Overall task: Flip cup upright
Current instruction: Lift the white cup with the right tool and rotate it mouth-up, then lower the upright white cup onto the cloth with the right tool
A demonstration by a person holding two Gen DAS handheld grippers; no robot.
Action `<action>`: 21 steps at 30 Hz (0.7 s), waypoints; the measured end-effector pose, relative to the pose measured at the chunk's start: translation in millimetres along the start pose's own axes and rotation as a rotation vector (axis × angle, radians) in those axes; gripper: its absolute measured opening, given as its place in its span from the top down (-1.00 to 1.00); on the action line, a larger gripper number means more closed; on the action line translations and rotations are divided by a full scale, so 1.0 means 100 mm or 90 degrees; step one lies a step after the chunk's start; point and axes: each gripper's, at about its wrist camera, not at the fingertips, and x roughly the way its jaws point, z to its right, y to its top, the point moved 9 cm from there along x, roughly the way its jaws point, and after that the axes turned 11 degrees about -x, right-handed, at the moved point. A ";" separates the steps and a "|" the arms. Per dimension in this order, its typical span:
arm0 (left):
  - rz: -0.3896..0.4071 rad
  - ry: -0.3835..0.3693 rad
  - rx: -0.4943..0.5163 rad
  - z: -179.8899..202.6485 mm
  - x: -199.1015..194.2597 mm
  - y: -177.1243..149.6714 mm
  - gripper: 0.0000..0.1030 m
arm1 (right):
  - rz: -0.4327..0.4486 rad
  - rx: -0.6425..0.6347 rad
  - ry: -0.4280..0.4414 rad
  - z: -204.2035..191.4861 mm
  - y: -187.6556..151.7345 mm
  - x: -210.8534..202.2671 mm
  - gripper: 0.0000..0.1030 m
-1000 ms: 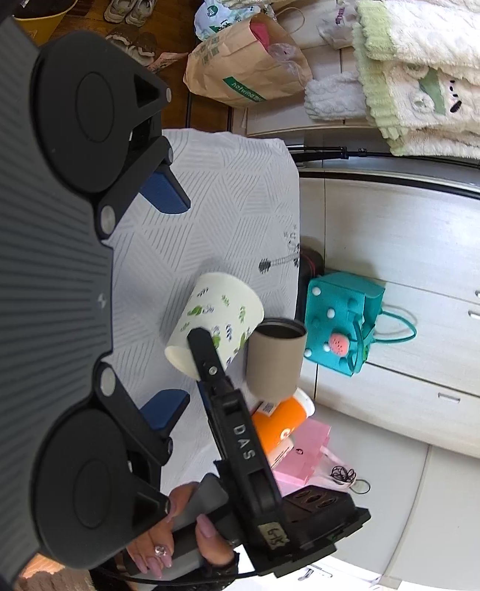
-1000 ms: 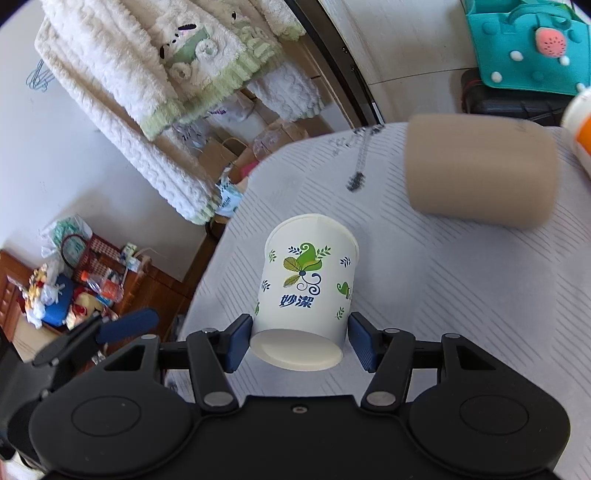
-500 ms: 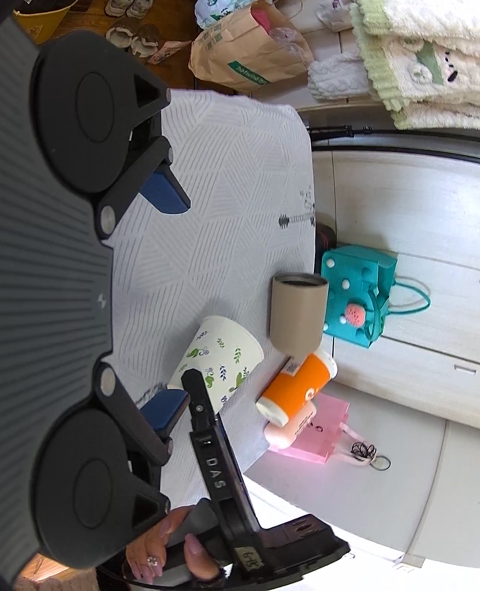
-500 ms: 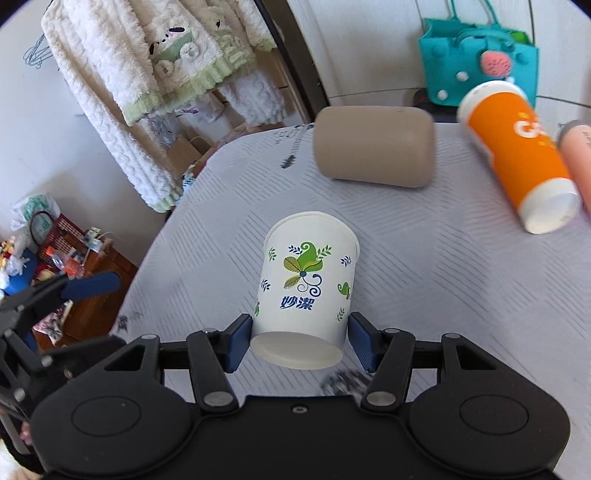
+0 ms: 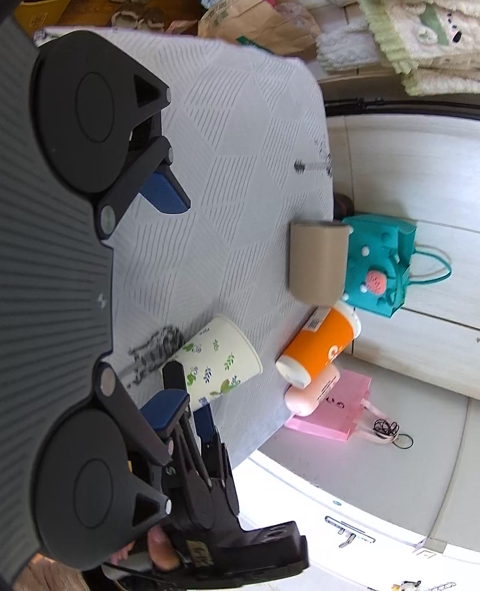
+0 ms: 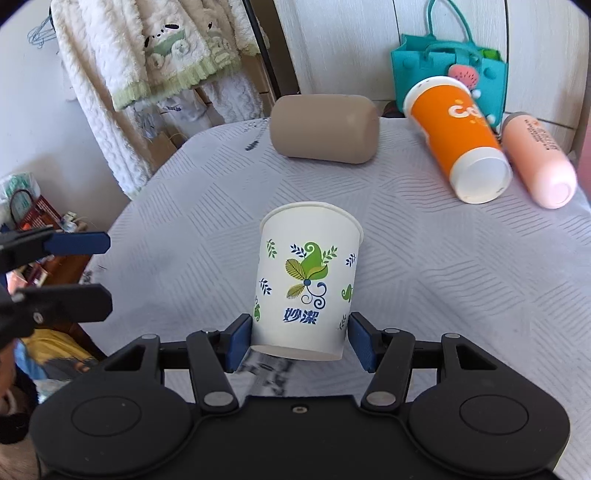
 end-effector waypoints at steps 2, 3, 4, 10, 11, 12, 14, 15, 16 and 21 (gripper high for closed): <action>-0.007 -0.003 -0.008 0.05 0.06 -0.01 -0.99 | 0.001 0.012 0.013 0.05 -0.05 0.00 -0.21; -0.010 -0.003 -0.013 0.07 0.09 -0.01 -0.99 | 0.000 0.020 0.019 0.08 -0.07 -0.01 -0.21; -0.013 -0.004 -0.019 0.08 0.12 -0.01 -0.99 | -0.005 0.027 0.024 0.11 -0.08 0.01 -0.21; -0.051 -0.026 -0.072 0.11 0.26 -0.07 -0.99 | -0.002 0.013 0.028 0.10 -0.15 -0.01 -0.24; -0.055 -0.030 -0.077 0.13 0.27 -0.07 -0.99 | 0.005 0.009 0.030 0.10 -0.15 -0.04 -0.33; -0.059 -0.037 -0.082 0.15 0.30 -0.06 -0.99 | 0.011 0.005 0.032 0.09 -0.15 -0.07 -0.46; -0.067 -0.052 -0.090 0.20 0.34 -0.06 -0.99 | 0.019 -0.004 0.039 0.09 -0.15 -0.11 -0.54; -0.070 -0.060 -0.095 0.23 0.35 -0.07 -0.99 | 0.023 -0.007 0.043 0.10 -0.14 -0.13 -0.55; -0.073 -0.068 -0.098 0.26 0.38 -0.06 -0.99 | 0.025 -0.010 0.047 0.11 -0.14 -0.16 -0.56; -0.088 -0.101 -0.125 0.35 0.53 -0.05 -0.99 | 0.034 -0.022 0.064 0.16 -0.13 -0.22 -0.64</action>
